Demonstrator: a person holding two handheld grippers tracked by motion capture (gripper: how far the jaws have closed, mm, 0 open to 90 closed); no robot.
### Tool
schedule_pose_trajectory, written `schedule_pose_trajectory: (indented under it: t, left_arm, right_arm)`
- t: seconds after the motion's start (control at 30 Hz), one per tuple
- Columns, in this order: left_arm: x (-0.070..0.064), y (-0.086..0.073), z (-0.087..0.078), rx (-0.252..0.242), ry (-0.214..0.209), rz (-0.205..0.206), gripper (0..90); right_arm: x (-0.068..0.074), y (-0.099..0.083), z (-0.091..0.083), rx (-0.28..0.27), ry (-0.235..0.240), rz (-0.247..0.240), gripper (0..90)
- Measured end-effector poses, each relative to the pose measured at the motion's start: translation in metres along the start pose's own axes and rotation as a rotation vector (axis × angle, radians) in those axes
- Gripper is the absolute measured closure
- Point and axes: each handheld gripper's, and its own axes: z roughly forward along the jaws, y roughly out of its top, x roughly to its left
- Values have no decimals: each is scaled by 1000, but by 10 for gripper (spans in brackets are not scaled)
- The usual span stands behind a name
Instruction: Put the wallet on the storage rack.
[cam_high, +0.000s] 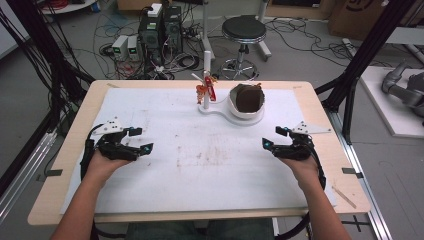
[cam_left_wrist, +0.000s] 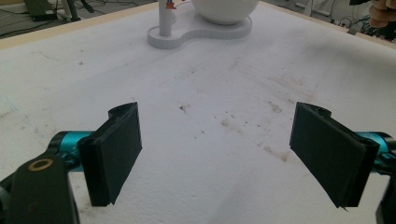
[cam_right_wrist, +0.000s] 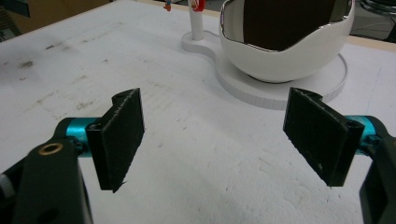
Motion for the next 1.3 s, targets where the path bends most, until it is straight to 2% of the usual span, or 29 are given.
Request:
schedule_pose_trajectory:
  t: [0.1, 0.57, 1.3]
  left_arm:
    - [1, 0, -2, -10, 5, -4, 167]
    - [3, -3, 1, 7, 4, -11, 167]
    - [3, -2, 1, 3, 0, -9, 167]
  right_arm:
    - [0, 0, 1, 6, 0, 0, 207]
    - [-3, 0, 0, 15, -28, -6, 207]
    - [-2, 0, 1, 14, -15, -6, 207]
